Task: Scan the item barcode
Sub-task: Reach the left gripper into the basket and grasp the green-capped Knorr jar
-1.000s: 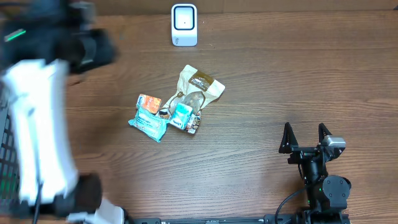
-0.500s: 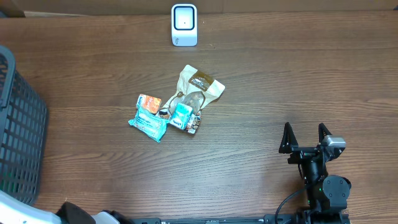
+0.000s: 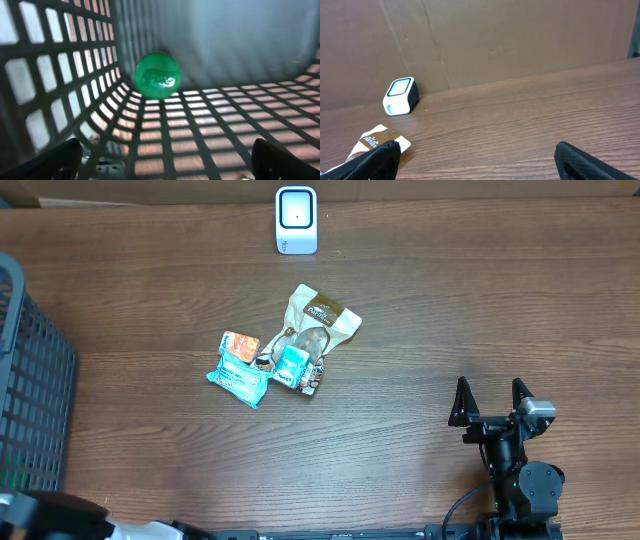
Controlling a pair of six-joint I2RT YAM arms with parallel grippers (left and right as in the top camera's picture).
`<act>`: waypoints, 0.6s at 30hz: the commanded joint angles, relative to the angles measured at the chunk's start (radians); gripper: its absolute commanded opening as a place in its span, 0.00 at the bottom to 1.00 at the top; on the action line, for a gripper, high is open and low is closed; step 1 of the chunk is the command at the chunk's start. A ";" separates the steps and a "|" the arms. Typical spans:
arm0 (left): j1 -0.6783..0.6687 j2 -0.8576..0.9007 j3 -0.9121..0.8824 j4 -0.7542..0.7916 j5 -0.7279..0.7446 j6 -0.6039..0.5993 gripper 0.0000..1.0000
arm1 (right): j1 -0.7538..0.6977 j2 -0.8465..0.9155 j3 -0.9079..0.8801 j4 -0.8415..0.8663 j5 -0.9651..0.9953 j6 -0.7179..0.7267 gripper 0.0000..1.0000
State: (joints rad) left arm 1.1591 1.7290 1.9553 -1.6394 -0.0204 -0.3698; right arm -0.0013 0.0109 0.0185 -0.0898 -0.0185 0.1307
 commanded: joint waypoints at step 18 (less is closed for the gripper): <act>-0.003 0.137 -0.200 0.119 -0.155 0.059 0.93 | -0.007 -0.006 -0.010 0.005 0.010 -0.005 1.00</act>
State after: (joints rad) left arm 1.1591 1.8503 1.8160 -1.5440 -0.1299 -0.3294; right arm -0.0013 0.0109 0.0185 -0.0895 -0.0185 0.1303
